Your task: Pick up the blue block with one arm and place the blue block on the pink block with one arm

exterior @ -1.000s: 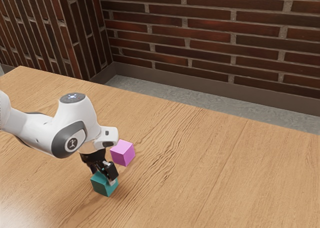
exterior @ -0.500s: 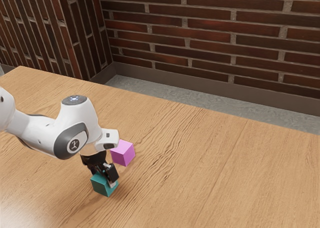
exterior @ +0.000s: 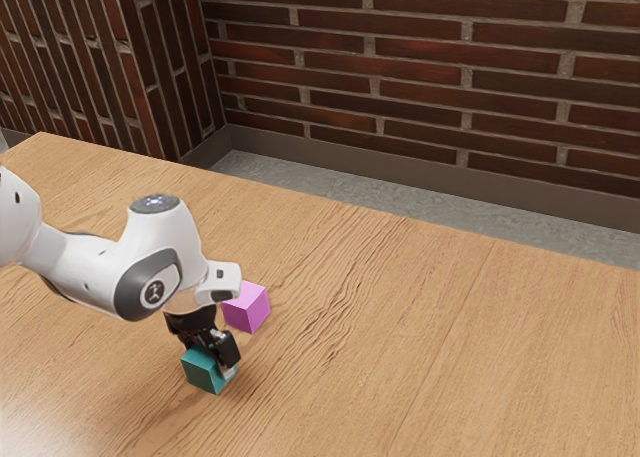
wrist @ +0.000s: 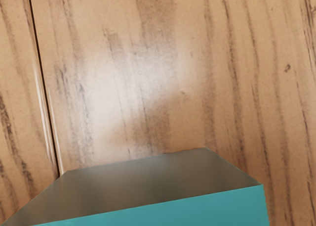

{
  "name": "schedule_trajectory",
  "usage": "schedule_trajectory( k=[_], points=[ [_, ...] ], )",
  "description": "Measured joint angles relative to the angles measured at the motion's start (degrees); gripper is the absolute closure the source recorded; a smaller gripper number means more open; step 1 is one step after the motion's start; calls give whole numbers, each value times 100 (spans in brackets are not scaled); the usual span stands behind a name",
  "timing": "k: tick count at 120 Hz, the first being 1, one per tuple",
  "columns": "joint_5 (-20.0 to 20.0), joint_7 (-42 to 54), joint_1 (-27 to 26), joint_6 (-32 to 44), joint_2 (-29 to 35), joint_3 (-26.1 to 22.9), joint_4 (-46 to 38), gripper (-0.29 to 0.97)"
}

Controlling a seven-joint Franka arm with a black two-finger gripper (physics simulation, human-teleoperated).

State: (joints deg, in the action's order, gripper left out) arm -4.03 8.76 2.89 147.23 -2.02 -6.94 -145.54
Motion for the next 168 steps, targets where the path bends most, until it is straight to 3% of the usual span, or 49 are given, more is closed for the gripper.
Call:
schedule_trajectory(
  k=[50, 134, 168],
  points=[
    [-4, 0, -12, 26, 27, 0, 16, 7],
    [-67, -32, -7, -25, 74, 18, -37, 9],
    [-84, -64, -12, -23, 78, 17, -41, 21]
  ],
)
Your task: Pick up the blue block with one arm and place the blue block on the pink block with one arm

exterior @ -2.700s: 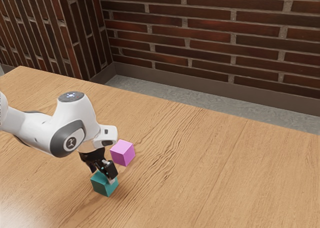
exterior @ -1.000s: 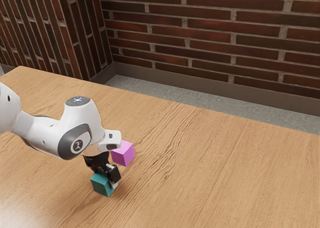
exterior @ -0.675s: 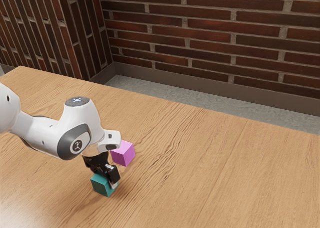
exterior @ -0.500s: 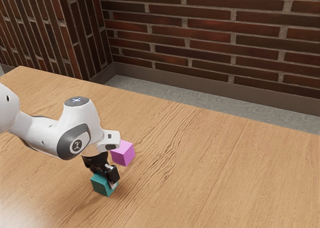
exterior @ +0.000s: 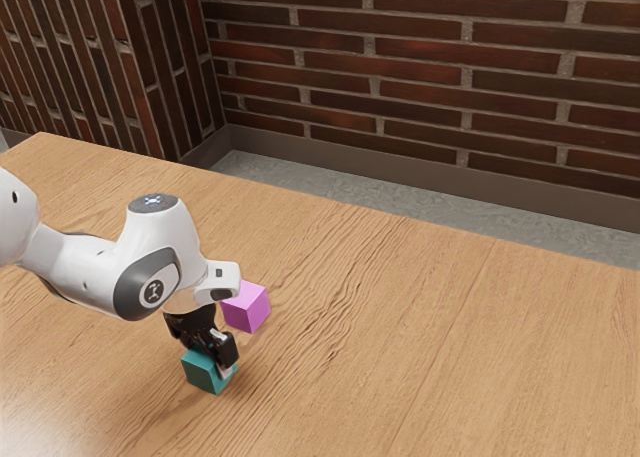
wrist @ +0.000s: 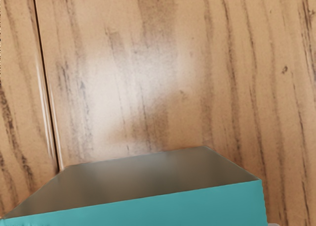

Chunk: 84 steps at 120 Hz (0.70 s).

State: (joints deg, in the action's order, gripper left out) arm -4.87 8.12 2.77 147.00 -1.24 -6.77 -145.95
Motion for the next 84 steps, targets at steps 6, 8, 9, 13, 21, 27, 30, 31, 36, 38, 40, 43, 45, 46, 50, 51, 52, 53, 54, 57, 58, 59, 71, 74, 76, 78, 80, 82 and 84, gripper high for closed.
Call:
schedule_trajectory(
  k=[6, 8, 9, 13, 21, 27, 30, 31, 36, 38, 40, 43, 45, 46, 50, 51, 52, 53, 54, 57, 58, 59, 71, 74, 76, 78, 80, 82, 84],
  points=[
    [2, -10, 1, 0, 4, 0, -3, 24],
    [3, -15, 1, 0, 5, 0, -4, 25],
    [4, -18, 1, 0, 6, 1, -4, 25],
    [11, -32, 0, 0, 7, 5, -5, 28],
    [26, -58, 5, 0, 5, 7, -5, 30],
    [33, -75, 8, -1, 7, 7, -6, 30],
    [36, -83, 9, -1, 7, 7, -6, 31],
    [37, -86, 8, -1, 7, 8, -6, 31],
    [42, -101, 7, -1, 7, 11, -6, 31],
    [44, -106, 7, -1, 7, 11, -6, 31],
    [46, -112, 6, -1, 7, 12, -6, 31],
    [48, -121, 6, -1, 11, 13, -4, 31],
    [50, -126, 5, -1, 16, 13, -4, 31],
    [51, -129, 6, -1, 22, 13, -5, 31],
    [54, -141, 2, -1, 50, 16, -5, 32],
    [55, -144, 0, -1, 56, 18, -5, 32],
    [56, -147, -2, -1, 62, 19, -5, 32],
    [57, -150, -3, -2, 68, 21, -5, 32],
    [58, -154, -5, -2, 73, 23, -6, 32],
    [62, -163, -14, -2, 90, 31, -2, 32],
    [63, -166, -18, -2, 96, 35, -2, 32],
    [64, -169, -23, -3, 102, 39, -2, 32],
    [74, -203, 41, -18, 179, -26, -4, 32],
    [77, -211, 42, -29, 212, -27, -1, 32],
    [79, -216, 40, -38, 237, -25, 0, 32],
    [80, -221, 37, -47, 259, -23, 1, 32],
    [81, -225, 34, -57, 287, -20, 2, 32],
    [83, -229, 30, -68, 311, -18, 5, 32],
    [85, -234, 27, -83, 335, -16, 9, 32]
  ],
)
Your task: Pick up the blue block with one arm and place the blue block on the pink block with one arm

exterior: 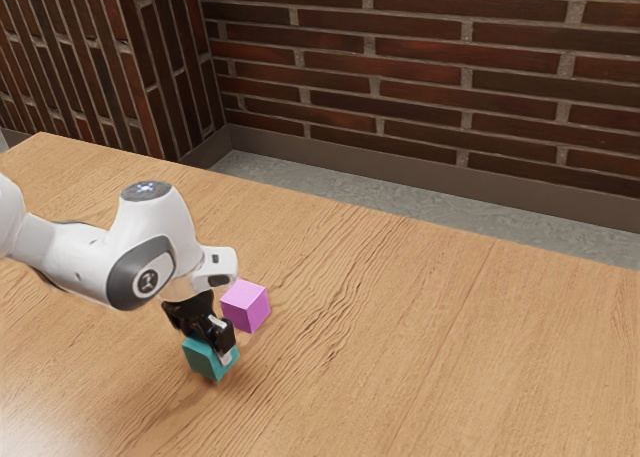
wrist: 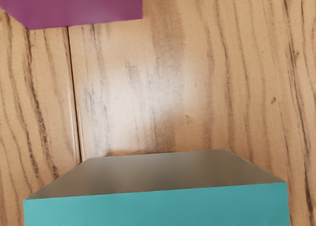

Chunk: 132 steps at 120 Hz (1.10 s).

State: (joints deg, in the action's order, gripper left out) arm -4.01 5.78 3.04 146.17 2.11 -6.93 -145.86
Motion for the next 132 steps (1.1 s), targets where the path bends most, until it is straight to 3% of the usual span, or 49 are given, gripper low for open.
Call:
schedule_trajectory(
  k=[36, 71, 132],
  points=[
    [58, -104, -28, -442, 408, 88, 439, 35],
    [191, -182, 82, -1152, -418, 364, 1764, 36],
    [419, -220, -30, -1571, -1032, 358, 2483, 37]
  ],
)
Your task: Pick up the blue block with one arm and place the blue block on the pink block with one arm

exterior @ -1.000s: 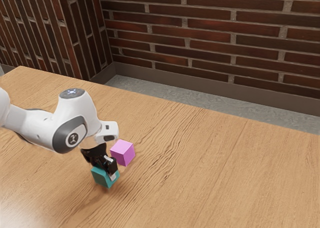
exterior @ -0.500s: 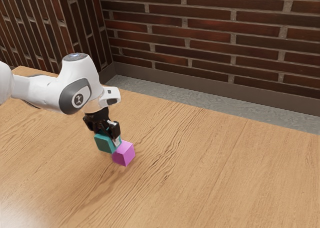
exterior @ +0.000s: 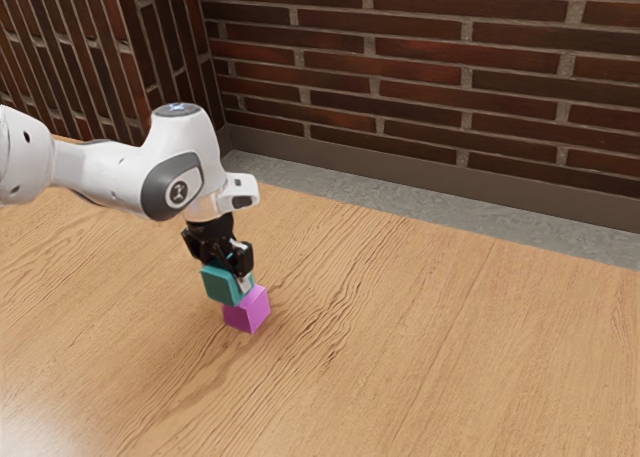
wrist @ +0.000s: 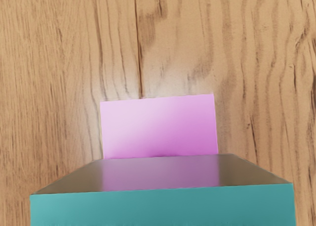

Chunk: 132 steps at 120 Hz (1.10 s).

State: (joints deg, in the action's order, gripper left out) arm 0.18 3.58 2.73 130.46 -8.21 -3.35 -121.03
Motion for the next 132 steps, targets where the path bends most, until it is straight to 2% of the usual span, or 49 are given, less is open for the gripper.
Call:
schedule_trajectory(
  k=[46, 132],
  points=[
    [13, 170, -1, -82, -315, -26, 309, 39],
    [-83, 263, -1, -118, -387, -10, 416, 40]
  ],
)
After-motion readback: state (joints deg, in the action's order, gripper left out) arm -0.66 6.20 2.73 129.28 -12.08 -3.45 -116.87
